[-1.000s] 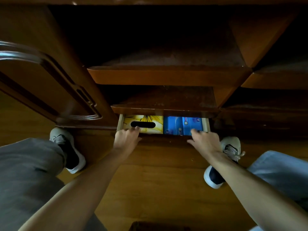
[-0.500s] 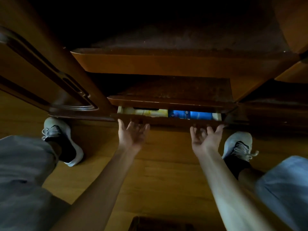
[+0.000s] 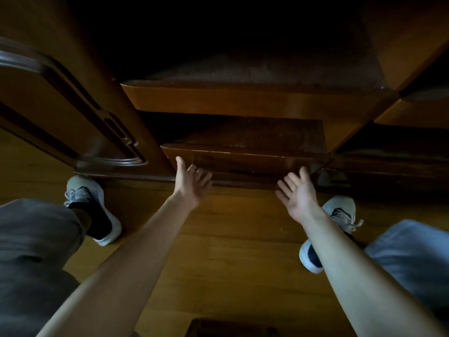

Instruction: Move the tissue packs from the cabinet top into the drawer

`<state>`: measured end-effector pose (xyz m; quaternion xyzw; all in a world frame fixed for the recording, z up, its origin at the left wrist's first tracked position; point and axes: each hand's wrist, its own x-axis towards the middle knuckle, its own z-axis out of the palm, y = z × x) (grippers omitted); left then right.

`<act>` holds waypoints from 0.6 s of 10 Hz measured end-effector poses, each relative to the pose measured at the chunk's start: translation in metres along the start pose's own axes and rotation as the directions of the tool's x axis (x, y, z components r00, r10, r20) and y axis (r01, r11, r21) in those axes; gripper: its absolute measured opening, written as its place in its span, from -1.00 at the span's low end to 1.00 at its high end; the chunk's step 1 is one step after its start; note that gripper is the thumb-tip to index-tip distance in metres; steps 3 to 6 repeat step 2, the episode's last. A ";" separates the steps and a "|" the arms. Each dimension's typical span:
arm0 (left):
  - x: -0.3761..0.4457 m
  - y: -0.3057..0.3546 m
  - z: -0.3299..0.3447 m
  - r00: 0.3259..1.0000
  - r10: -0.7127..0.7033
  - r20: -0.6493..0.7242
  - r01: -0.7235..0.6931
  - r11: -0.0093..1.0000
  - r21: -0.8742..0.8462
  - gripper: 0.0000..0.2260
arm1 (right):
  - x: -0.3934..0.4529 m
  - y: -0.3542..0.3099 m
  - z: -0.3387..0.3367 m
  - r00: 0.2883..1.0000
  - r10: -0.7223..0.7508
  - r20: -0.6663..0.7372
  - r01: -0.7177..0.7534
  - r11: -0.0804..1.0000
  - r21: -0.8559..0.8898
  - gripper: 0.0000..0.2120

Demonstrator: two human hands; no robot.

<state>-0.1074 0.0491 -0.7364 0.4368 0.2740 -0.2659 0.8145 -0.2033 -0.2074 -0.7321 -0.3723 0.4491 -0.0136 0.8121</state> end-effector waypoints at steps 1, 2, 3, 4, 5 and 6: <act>-0.022 0.005 -0.007 0.999 0.023 -0.037 -0.002 0.869 0.494 -0.41 | -0.030 -0.012 0.008 0.996 -0.077 0.045 0.087 0.943 -0.320 -0.56; -0.047 0.026 -0.017 0.996 0.064 0.069 -0.094 0.603 0.792 -0.62 | -0.070 -0.043 0.021 0.944 -0.182 0.276 0.300 0.824 -0.481 -0.77; -0.047 0.026 -0.017 0.996 0.064 0.069 -0.094 0.603 0.792 -0.62 | -0.070 -0.043 0.021 0.944 -0.182 0.276 0.300 0.824 -0.481 -0.77; -0.047 0.026 -0.017 0.996 0.064 0.069 -0.094 0.603 0.792 -0.62 | -0.070 -0.043 0.021 0.944 -0.182 0.276 0.300 0.824 -0.481 -0.77; -0.047 0.026 -0.017 0.996 0.064 0.069 -0.094 0.603 0.792 -0.62 | -0.070 -0.043 0.021 0.944 -0.182 0.276 0.300 0.824 -0.481 -0.77; -0.047 0.026 -0.017 0.996 0.064 0.069 -0.094 0.603 0.792 -0.62 | -0.070 -0.043 0.021 0.944 -0.182 0.276 0.300 0.824 -0.481 -0.77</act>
